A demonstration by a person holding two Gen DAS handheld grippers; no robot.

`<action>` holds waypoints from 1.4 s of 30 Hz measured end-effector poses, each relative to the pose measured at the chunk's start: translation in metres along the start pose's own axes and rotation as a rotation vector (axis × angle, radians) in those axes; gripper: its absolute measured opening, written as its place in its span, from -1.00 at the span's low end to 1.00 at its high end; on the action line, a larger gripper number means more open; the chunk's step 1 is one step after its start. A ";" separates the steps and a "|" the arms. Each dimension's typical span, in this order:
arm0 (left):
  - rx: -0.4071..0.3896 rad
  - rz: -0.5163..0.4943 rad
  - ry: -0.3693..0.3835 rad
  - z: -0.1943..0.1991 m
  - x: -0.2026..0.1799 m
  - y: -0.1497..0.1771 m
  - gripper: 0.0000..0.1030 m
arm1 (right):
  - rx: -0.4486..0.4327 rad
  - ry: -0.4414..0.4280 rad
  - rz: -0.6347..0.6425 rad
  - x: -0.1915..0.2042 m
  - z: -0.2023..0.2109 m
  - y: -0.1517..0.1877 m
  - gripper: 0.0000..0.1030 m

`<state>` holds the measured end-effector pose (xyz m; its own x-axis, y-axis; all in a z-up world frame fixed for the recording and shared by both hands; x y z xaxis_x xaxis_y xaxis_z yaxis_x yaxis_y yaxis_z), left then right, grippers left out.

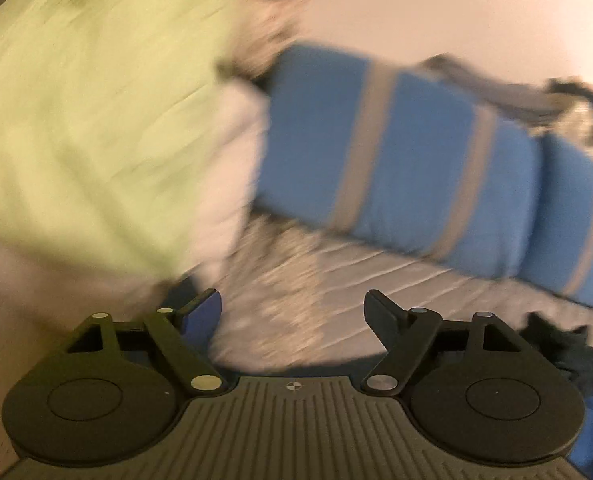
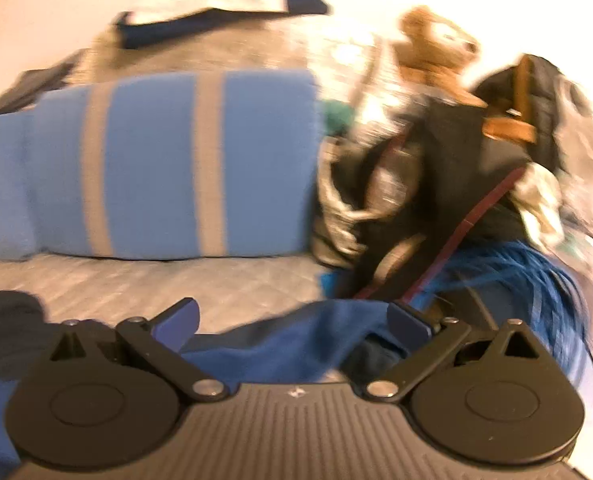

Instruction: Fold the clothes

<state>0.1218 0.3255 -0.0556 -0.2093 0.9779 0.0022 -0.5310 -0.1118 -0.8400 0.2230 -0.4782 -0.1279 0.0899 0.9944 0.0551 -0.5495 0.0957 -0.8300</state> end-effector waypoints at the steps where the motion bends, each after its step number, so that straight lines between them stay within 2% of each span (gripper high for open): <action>1: -0.047 -0.045 0.031 0.003 -0.011 -0.004 0.59 | -0.002 -0.036 0.014 0.006 0.001 -0.002 1.00; 3: -0.129 -0.158 0.079 0.010 -0.038 -0.012 0.75 | 0.002 -0.090 0.042 0.020 0.000 -0.005 1.00; 5: -0.152 -0.279 0.114 0.013 -0.066 -0.017 0.76 | 0.018 -0.115 0.073 0.036 -0.005 -0.006 1.00; 7: -0.144 -0.354 0.181 0.008 -0.093 -0.022 0.76 | 0.017 -0.153 0.122 0.056 -0.008 -0.006 1.00; 12: -0.092 -0.393 0.356 -0.014 -0.148 -0.028 0.76 | 0.017 -0.273 0.257 0.106 -0.020 -0.005 1.00; 17: -0.055 -0.418 0.470 -0.041 -0.192 -0.020 0.76 | 0.053 -0.412 0.304 0.148 -0.033 -0.008 1.00; 19: -0.032 -0.408 0.500 -0.051 -0.203 -0.019 0.76 | 0.088 -0.442 0.302 0.163 -0.040 -0.007 1.00; 25: 0.037 -0.359 0.540 -0.083 -0.227 -0.023 0.76 | 0.223 -0.491 0.249 0.195 -0.071 -0.003 1.00; 32: 0.202 -0.236 0.561 -0.137 -0.244 -0.036 0.74 | 0.391 -0.540 0.140 0.240 -0.120 -0.002 0.97; 34: 0.246 -0.235 0.540 -0.151 -0.253 -0.040 0.74 | 0.443 -0.549 0.115 0.253 -0.136 -0.003 0.96; 38: 0.323 -0.229 0.528 -0.178 -0.269 -0.043 0.72 | 0.537 -0.506 0.071 0.284 -0.171 0.002 0.87; 40: 0.353 -0.217 0.527 -0.192 -0.275 -0.043 0.69 | 0.581 -0.481 0.056 0.298 -0.188 0.006 0.81; 41: 0.368 -0.212 0.527 -0.199 -0.278 -0.042 0.59 | 0.598 -0.475 0.050 0.304 -0.196 0.008 0.78; 42: 0.392 -0.210 0.524 -0.207 -0.282 -0.041 0.39 | 0.614 -0.473 0.045 0.310 -0.203 0.011 0.76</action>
<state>0.3722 0.0911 -0.1339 0.3034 0.9311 -0.2024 -0.7957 0.1307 -0.5915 0.4137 -0.1774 -0.2323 -0.2320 0.8978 0.3743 -0.9183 -0.0752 -0.3887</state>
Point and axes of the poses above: each gripper's, at about its wrist camera, not at the fingertips, and z roughly against the way its jaws point, x to its left, y to its underside, the point moved 2 cm from there along -z, roughly the way its jaws point, and after that the axes turned 6 degrees about -z, right-handed, at the moved point
